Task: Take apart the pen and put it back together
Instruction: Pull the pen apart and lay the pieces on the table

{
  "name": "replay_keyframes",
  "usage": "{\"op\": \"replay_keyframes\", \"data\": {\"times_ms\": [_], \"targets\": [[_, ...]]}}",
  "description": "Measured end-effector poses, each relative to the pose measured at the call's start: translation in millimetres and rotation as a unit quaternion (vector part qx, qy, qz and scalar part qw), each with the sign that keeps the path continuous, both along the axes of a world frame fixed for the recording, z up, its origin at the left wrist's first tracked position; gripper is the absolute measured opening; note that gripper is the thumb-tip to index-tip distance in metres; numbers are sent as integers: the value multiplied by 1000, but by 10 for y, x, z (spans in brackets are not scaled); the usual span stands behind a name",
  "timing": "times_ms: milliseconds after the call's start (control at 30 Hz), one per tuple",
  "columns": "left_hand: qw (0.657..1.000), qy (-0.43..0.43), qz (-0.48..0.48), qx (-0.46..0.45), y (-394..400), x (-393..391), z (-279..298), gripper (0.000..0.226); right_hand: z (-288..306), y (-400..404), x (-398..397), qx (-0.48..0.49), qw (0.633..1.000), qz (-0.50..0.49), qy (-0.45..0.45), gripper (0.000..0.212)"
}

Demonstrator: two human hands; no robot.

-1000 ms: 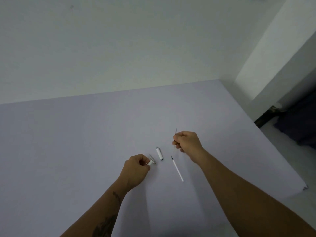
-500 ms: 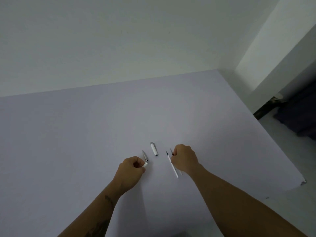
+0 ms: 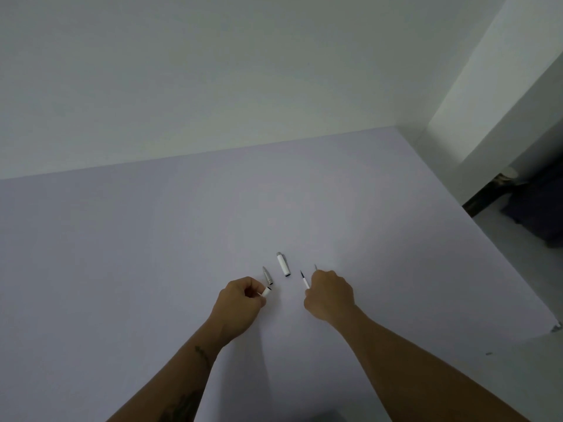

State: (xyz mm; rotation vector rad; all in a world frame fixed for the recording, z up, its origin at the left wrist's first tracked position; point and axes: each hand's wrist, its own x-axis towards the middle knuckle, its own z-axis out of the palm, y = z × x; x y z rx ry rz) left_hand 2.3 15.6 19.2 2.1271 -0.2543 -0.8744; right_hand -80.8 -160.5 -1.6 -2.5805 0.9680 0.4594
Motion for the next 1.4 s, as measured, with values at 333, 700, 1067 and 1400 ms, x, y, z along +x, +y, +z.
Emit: {"op": "replay_keyframes", "data": {"times_ms": [333,700,1067,1400], "targets": [[1000,-11,27,-3,292,-20,97,8,225,237,149,264,941,-150,-151,19],[999,-8,38,-25,485,-77,197,9,623,670,296,325,893,-149,-272,17],[997,-16,63,-47,588,-81,166,10,501,741,329,335,924,-35,-179,13],[988,-43,142,-51,581,6,46,8,290,369,430,122,989,-22,-82,33]]}}
